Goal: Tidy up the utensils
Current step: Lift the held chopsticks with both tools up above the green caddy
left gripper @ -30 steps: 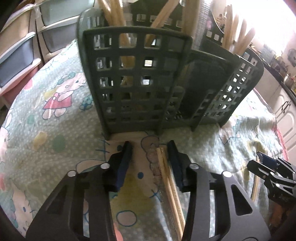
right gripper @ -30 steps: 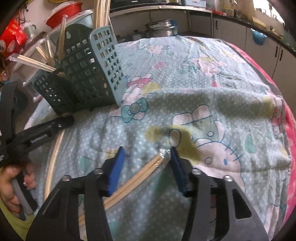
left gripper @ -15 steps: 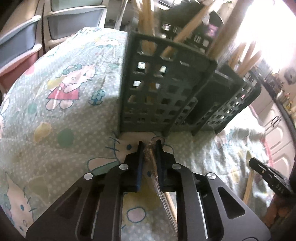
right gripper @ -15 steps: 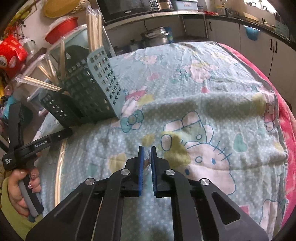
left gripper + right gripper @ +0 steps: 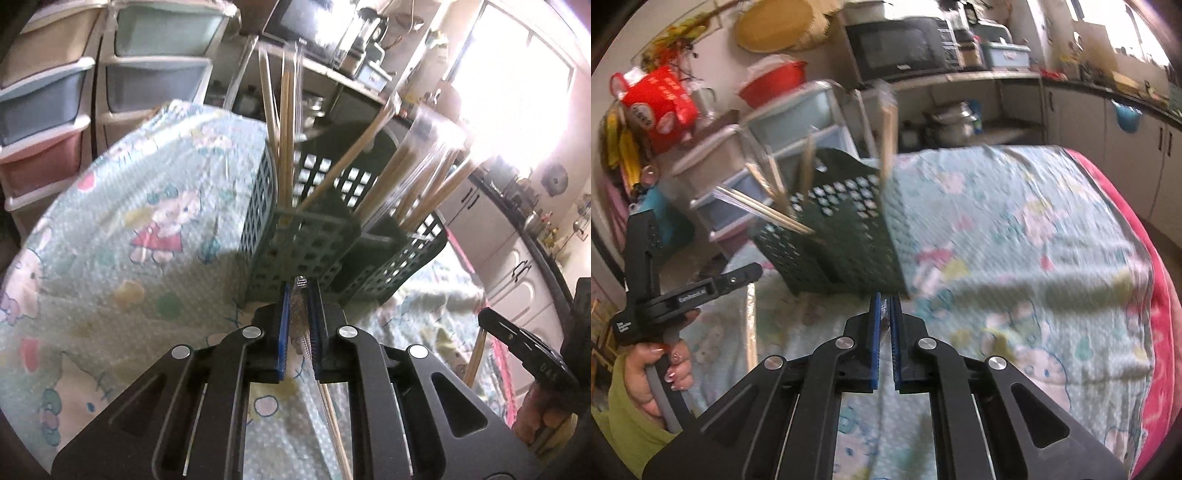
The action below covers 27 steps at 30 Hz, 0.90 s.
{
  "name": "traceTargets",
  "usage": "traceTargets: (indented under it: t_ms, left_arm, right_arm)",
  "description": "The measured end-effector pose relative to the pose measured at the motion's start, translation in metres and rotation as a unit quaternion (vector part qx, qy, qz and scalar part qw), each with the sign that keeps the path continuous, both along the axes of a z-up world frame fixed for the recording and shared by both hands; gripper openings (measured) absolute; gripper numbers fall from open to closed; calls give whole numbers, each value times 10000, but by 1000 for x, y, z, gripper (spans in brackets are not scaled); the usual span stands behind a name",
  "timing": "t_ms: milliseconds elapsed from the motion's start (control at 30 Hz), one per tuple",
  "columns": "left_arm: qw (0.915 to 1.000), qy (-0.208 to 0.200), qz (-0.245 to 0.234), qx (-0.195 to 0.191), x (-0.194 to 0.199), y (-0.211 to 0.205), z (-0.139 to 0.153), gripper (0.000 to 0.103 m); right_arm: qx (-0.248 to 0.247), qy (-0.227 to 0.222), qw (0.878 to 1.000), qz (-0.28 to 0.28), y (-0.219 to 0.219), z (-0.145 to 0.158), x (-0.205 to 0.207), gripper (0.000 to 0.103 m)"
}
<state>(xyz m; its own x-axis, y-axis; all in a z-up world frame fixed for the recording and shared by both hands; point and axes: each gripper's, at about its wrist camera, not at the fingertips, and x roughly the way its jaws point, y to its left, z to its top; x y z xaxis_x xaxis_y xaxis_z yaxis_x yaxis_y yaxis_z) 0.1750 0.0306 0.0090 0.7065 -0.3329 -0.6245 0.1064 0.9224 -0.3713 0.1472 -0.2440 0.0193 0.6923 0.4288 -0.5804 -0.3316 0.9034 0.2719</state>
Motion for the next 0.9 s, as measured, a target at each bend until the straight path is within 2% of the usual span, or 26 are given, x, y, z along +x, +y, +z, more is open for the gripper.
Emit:
traceTargets:
  t_ms: [367, 900]
  left_arm:
    - [9988, -427, 210, -73, -21, 12, 34, 5]
    - [9933, -1114, 304, -80, -25, 16, 88, 4]
  right_arm:
    - [-28, -521, 9977, 443, 31, 39, -3, 4]
    - [-9, -1218, 9907, 602, 48, 90, -3, 2]
